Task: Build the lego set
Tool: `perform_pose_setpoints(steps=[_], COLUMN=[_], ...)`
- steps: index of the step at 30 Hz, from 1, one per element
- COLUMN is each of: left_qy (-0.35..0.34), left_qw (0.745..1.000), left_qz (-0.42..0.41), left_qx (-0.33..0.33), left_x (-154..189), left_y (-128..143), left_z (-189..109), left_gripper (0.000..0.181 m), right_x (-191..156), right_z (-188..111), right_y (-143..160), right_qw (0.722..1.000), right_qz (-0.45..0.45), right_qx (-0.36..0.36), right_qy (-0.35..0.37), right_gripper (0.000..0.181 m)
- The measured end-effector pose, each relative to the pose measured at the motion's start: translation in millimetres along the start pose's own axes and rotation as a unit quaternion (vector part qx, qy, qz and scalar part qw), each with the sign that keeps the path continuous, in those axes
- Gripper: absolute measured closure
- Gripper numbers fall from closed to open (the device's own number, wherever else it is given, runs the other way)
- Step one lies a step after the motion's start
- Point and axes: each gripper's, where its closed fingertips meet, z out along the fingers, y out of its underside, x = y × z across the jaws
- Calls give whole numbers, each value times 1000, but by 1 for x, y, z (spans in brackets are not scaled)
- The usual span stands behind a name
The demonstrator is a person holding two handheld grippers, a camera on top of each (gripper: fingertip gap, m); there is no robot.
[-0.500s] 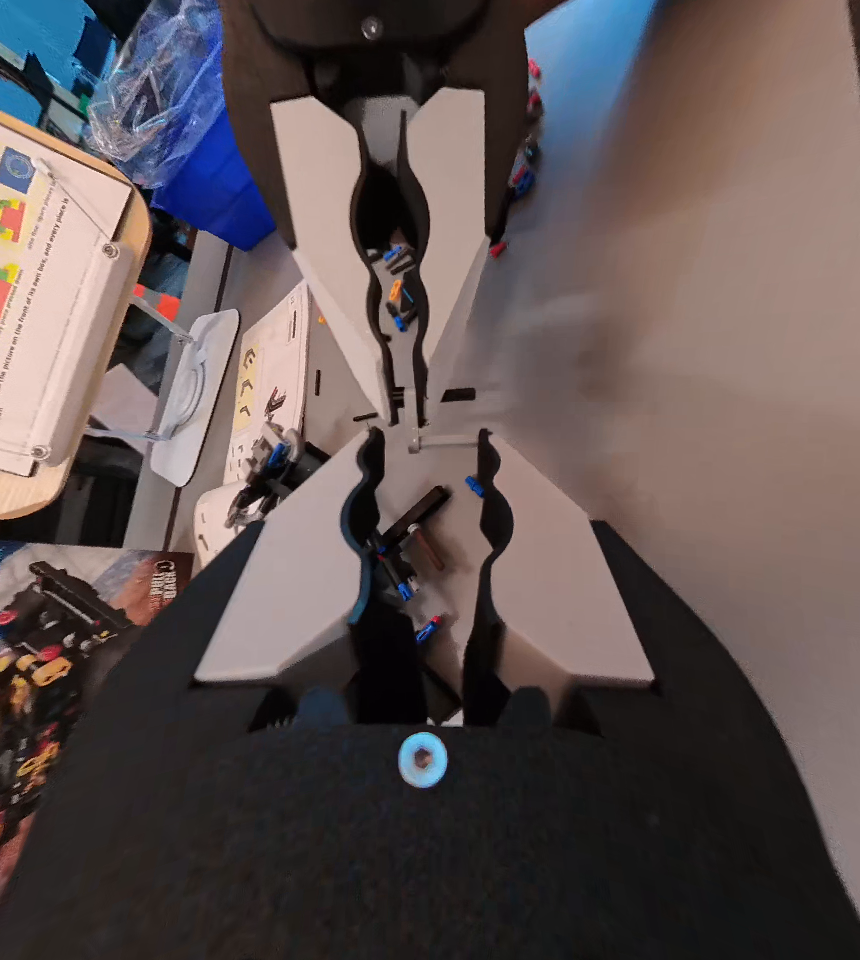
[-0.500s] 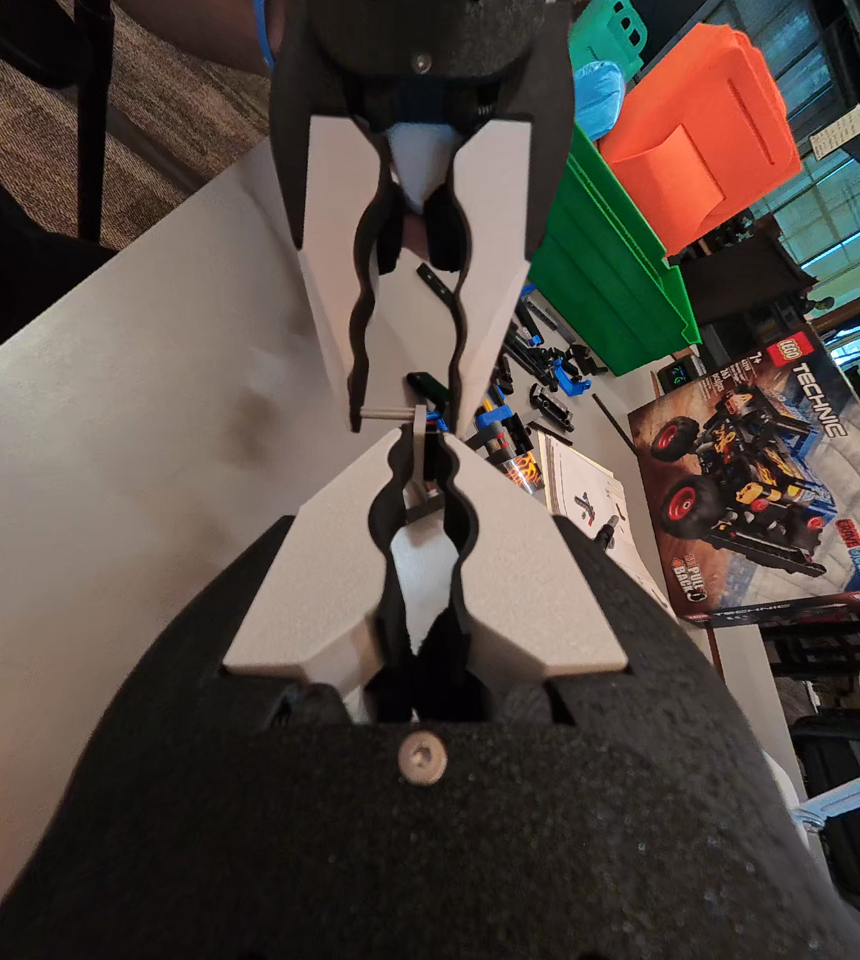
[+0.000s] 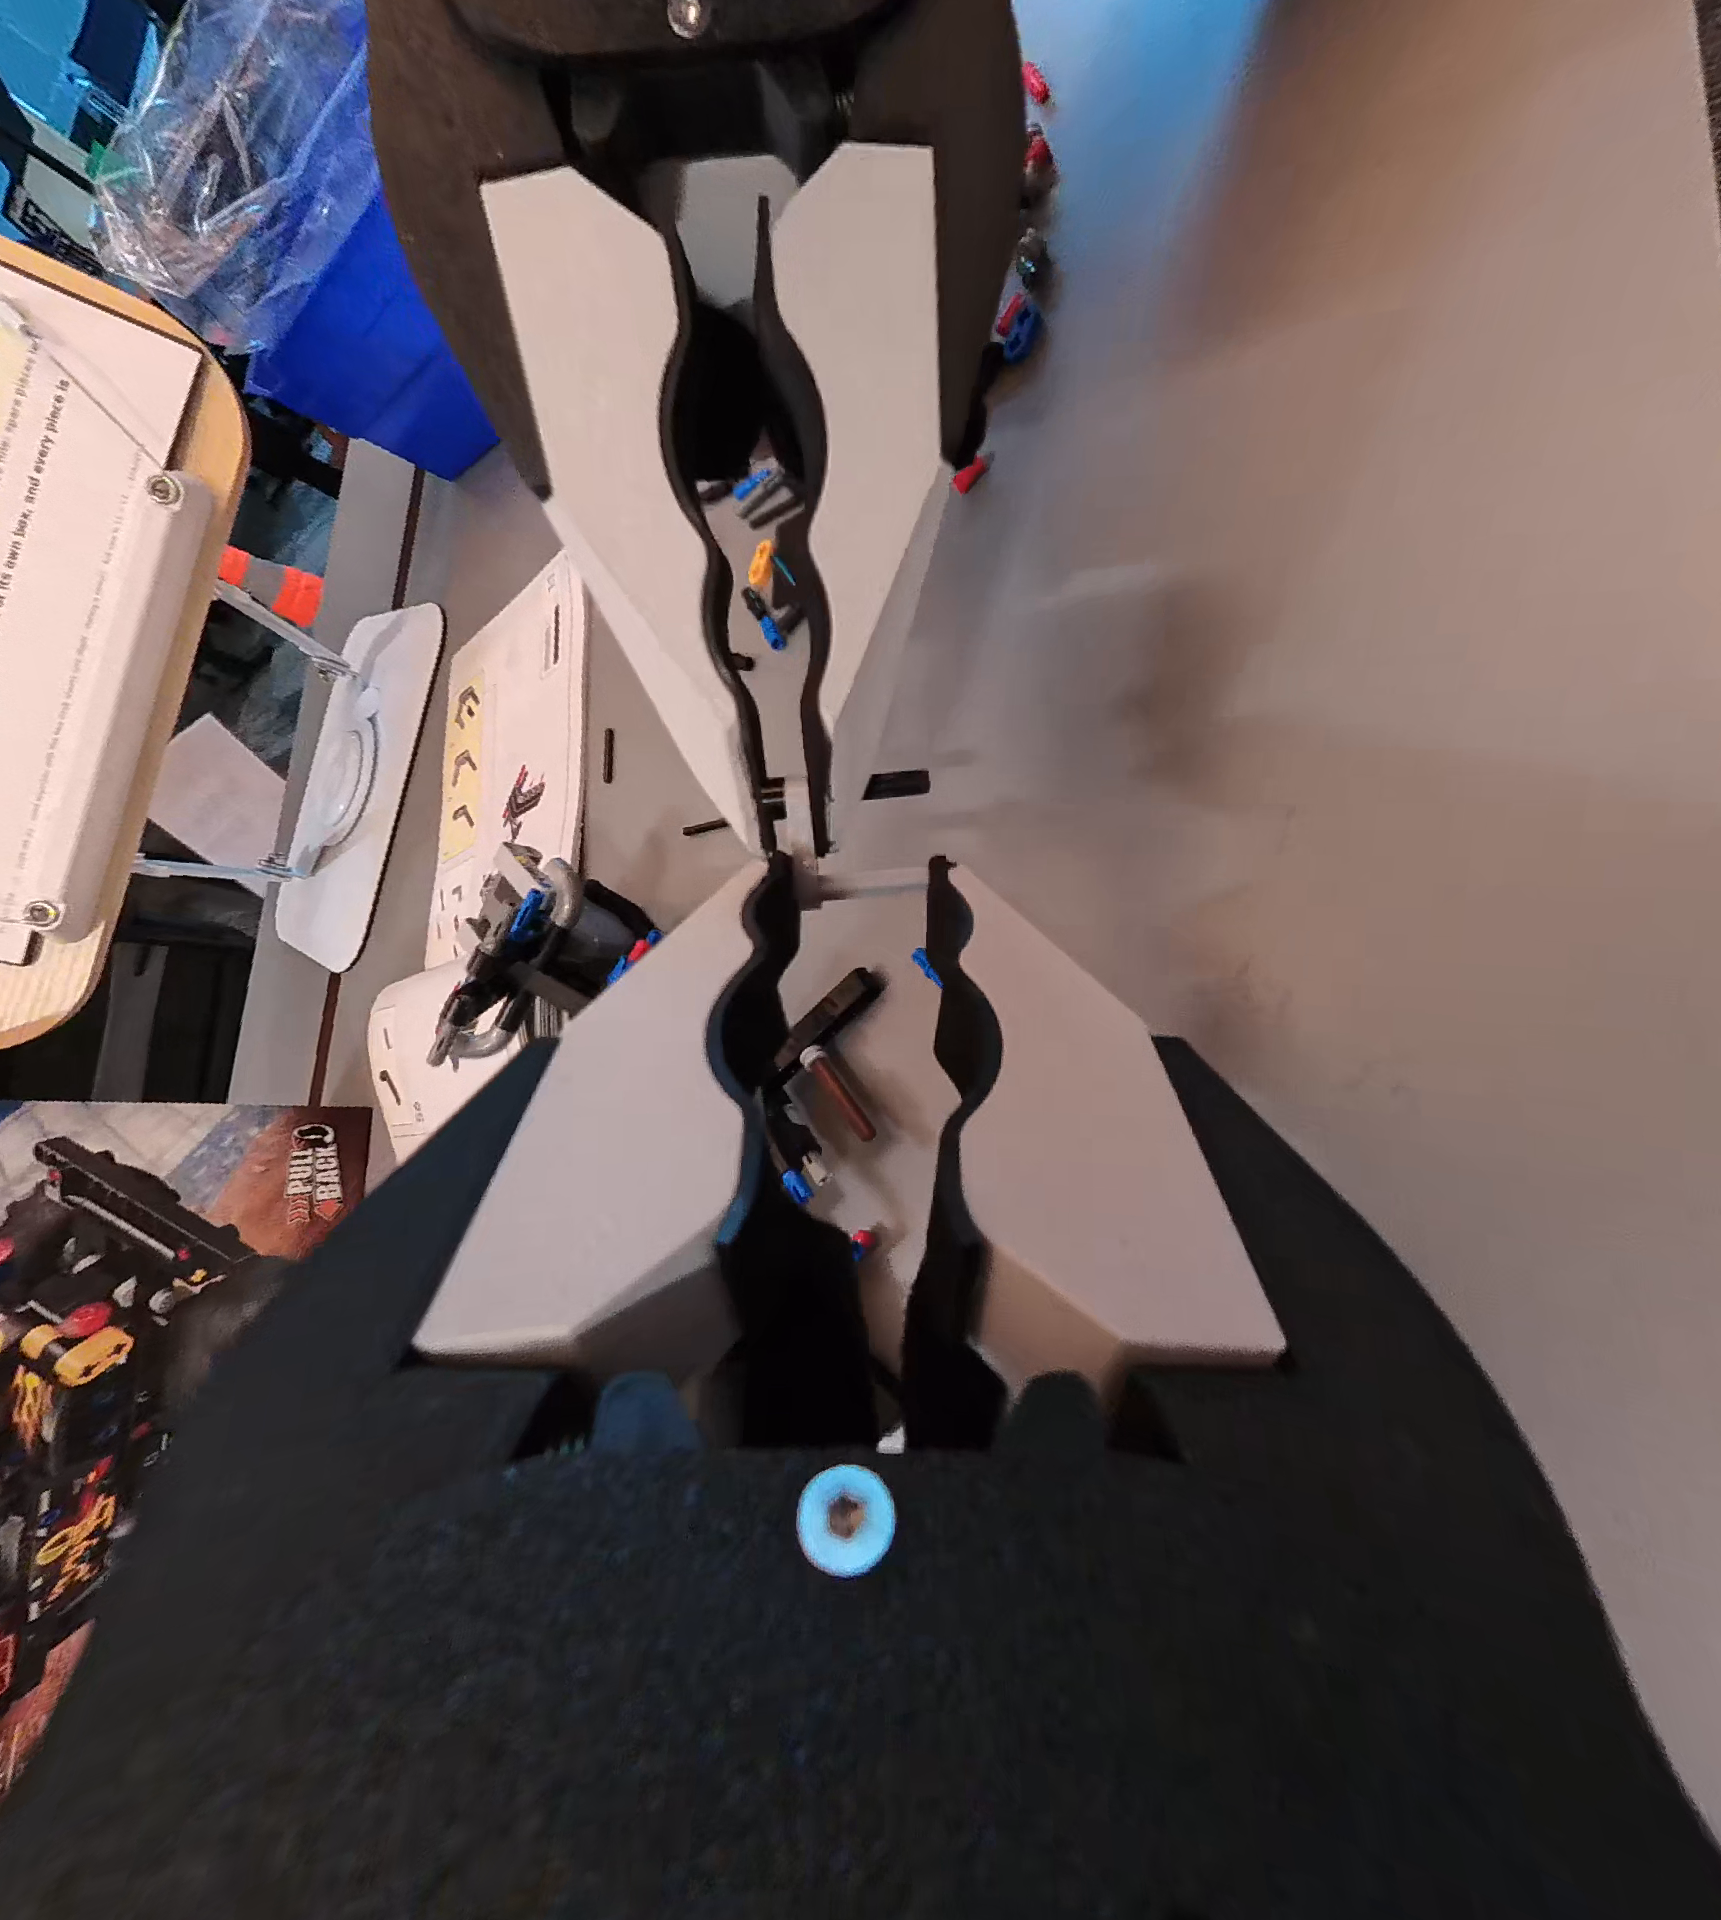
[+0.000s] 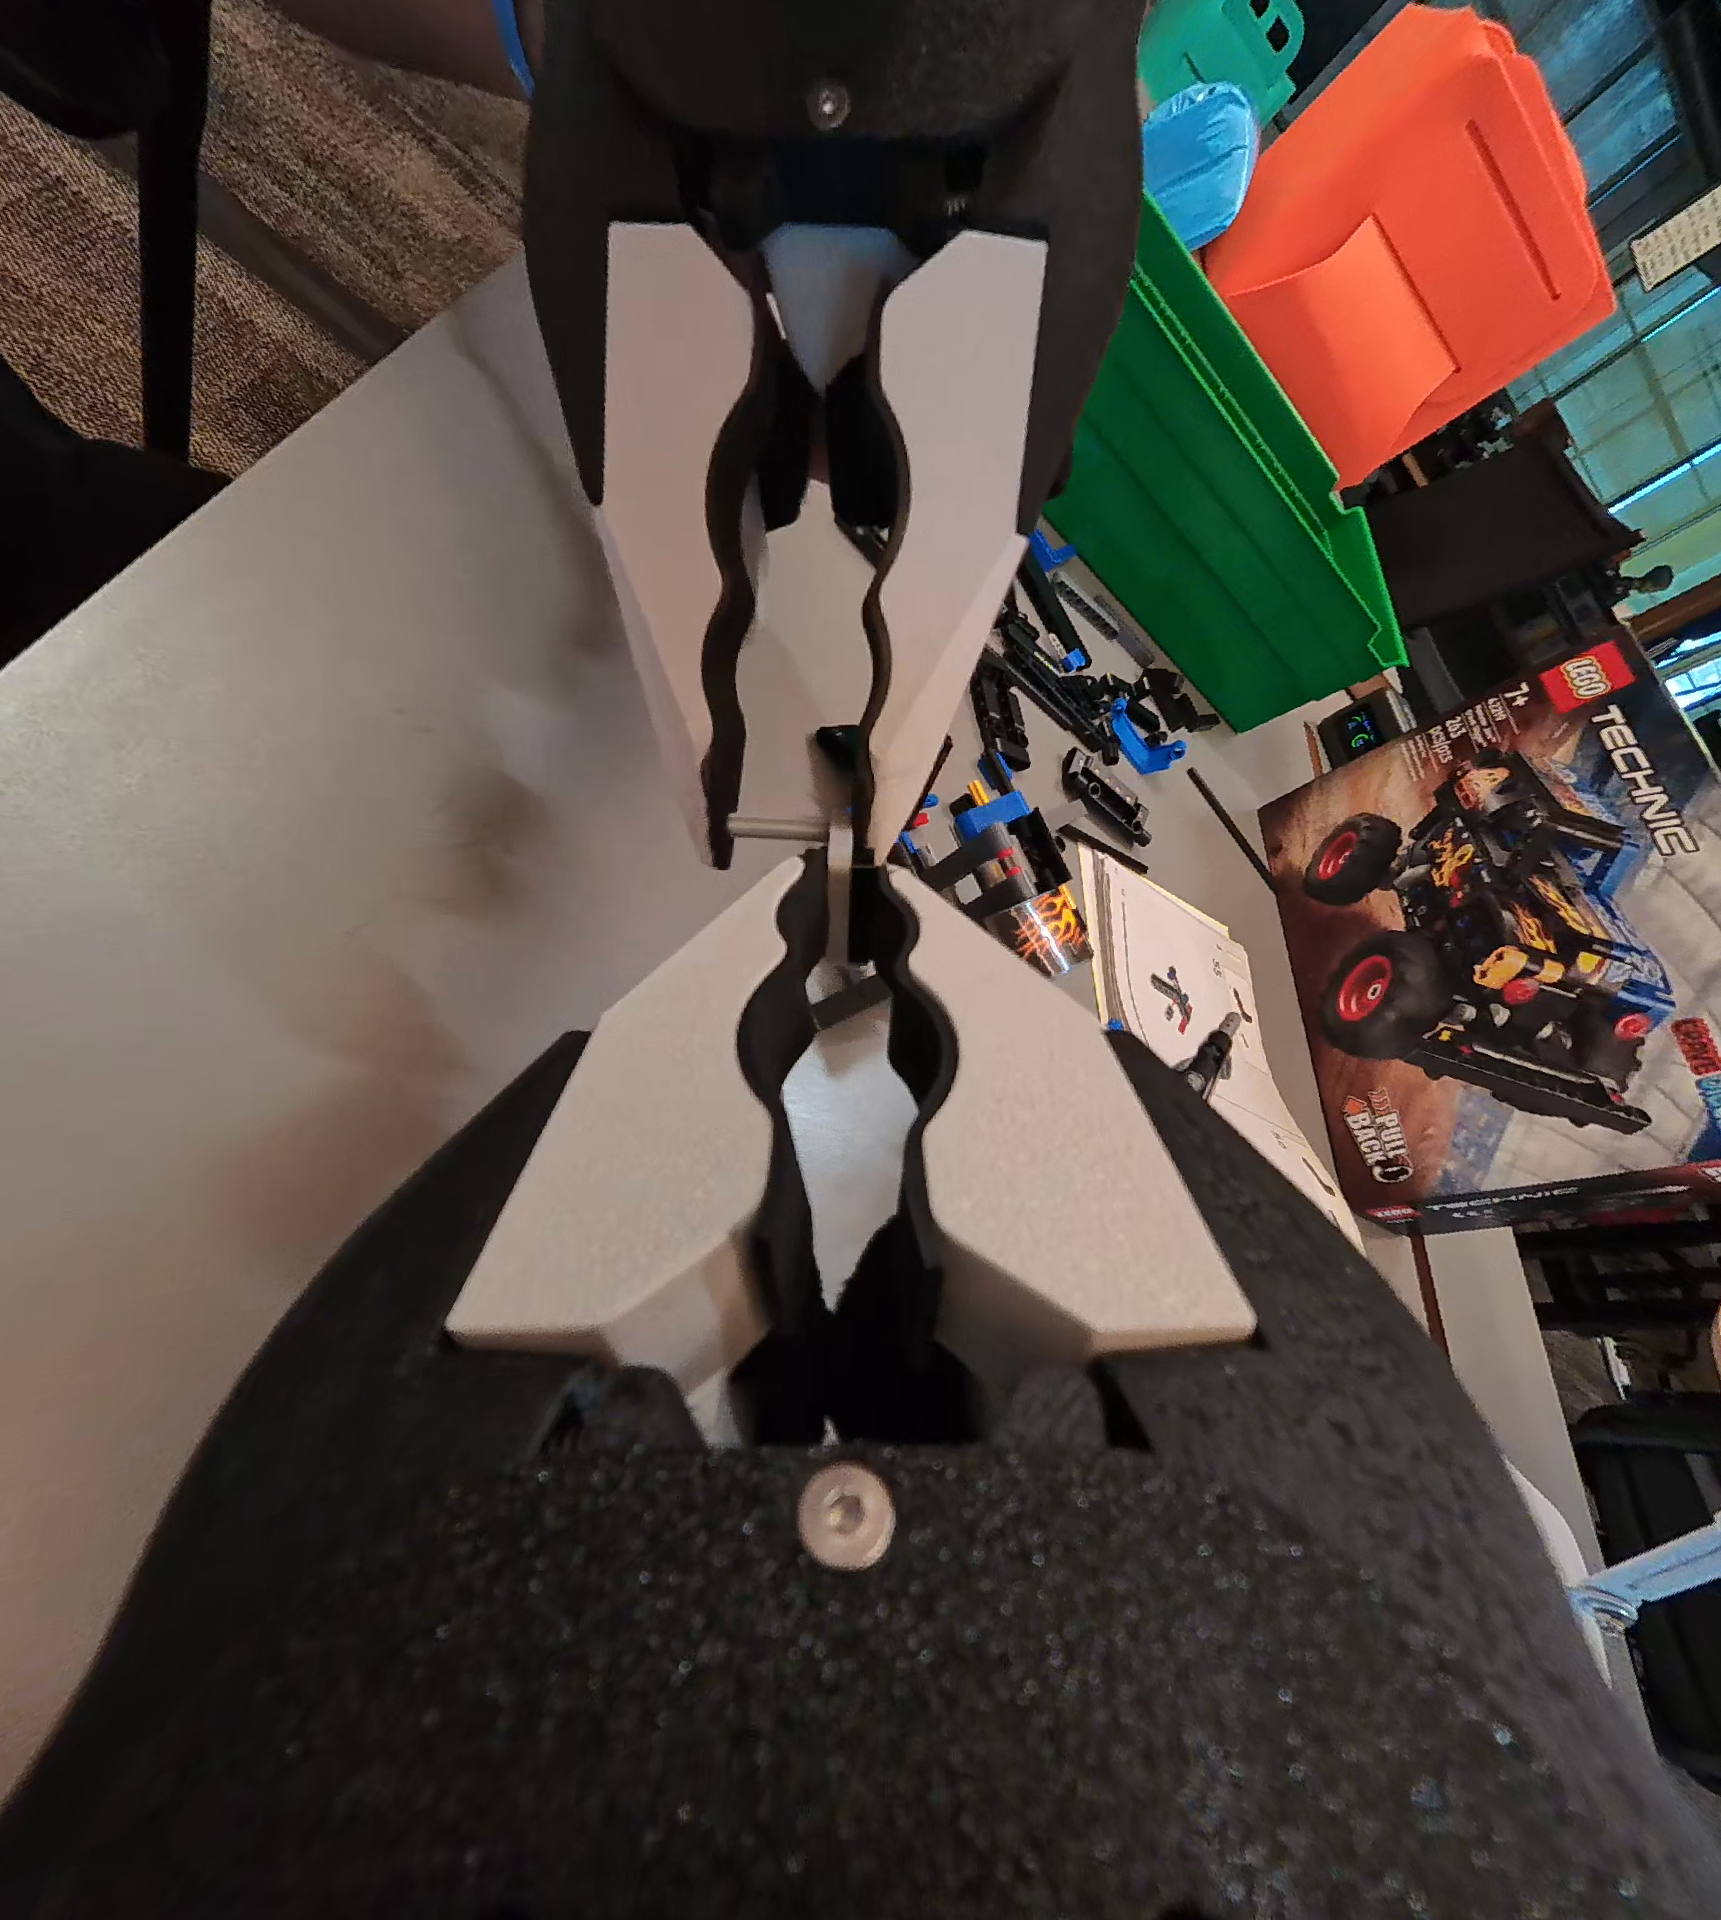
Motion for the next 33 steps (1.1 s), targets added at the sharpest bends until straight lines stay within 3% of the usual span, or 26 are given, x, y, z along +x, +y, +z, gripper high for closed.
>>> perform_pose_setpoints(steps=[1, 11, 16, 21, 24, 27, 31, 33], left_qy=[3, 32, 49, 8, 25, 21, -44, -45], left_qw=[1000, 999, 998, 996, 991, 983, 969, 963], left_qz=[0, 1, -26, -59, -99, -135, -162, -187], left_qx=[-2, -11, 18, 67, 89, 121, 179, 191], left_x=[0, 8, 7, -16, -25, -44, -78, -81], left_y=[0, 3, -2, -8, -3, 0, 5, 10], left_z=[0, -2, -5, -6, -5, -5, -10, -17], left_gripper=[159, 160, 159, 158, 148, 147, 154, 157], right_x=[0, -8, -7, 14, 41, 82, 125, 135], right_z=[0, 4, 2, -7, -20, -41, -72, -84], right_y=[0, -1, -4, -3, 9, 43, 103, 128], right_qw=[1000, 1000, 999, 994, 986, 961, 883, 844], right_qz=[0, 2, 28, 98, 151, 245, 424, 486], right_qx=[0, 2, 19, 37, 44, 35, 40, 45], right_qy=[-1, -15, -23, 7, 51, 123, 197, 224], right_gripper=[174, 174, 174, 174, 174, 175, 175, 175])
